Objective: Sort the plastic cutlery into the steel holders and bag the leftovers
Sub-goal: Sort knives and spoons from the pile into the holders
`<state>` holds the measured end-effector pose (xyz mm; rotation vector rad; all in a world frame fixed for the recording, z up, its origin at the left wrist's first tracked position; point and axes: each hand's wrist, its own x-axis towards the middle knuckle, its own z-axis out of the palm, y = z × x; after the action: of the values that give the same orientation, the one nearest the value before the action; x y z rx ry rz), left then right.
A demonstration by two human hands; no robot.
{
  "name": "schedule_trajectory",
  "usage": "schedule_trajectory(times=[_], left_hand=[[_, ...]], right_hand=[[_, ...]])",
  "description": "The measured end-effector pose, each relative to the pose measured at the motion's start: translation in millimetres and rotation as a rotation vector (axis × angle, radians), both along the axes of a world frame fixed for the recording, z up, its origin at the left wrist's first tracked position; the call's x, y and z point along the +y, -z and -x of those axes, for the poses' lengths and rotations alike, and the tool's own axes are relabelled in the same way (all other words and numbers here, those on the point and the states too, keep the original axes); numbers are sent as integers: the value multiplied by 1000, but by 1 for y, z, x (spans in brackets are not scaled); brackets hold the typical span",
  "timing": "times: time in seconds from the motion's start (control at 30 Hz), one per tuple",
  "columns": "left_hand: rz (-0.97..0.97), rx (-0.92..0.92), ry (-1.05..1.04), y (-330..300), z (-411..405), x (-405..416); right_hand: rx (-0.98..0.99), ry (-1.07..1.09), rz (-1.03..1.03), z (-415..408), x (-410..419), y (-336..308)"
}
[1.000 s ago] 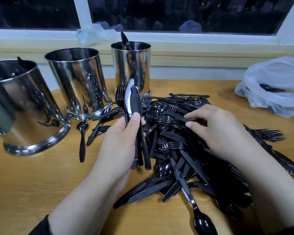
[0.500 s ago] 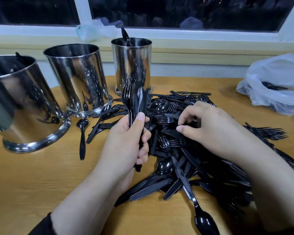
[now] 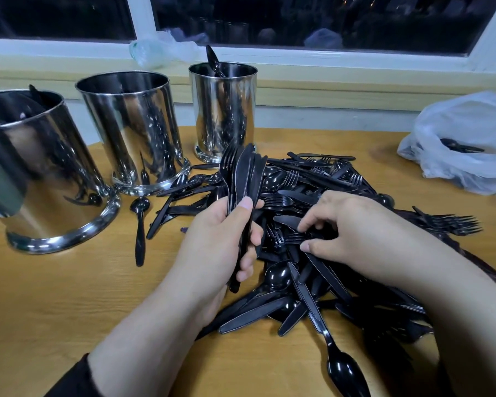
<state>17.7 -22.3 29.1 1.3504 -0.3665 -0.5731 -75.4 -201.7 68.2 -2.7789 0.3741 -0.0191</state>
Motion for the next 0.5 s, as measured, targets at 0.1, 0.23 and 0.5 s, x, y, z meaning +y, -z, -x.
schedule_trajectory(times=[0.1,0.23,0.5], left_hand=[[-16,-4,5,0,0,0],[-24,12,7,1,0,-1],[-12,49,23,1,0,-1]], right_hand=[[-72,-16,13,-3,4,5],[-189,-26,-1,-4,8,10],[-605,60,-83,-7,13,9]])
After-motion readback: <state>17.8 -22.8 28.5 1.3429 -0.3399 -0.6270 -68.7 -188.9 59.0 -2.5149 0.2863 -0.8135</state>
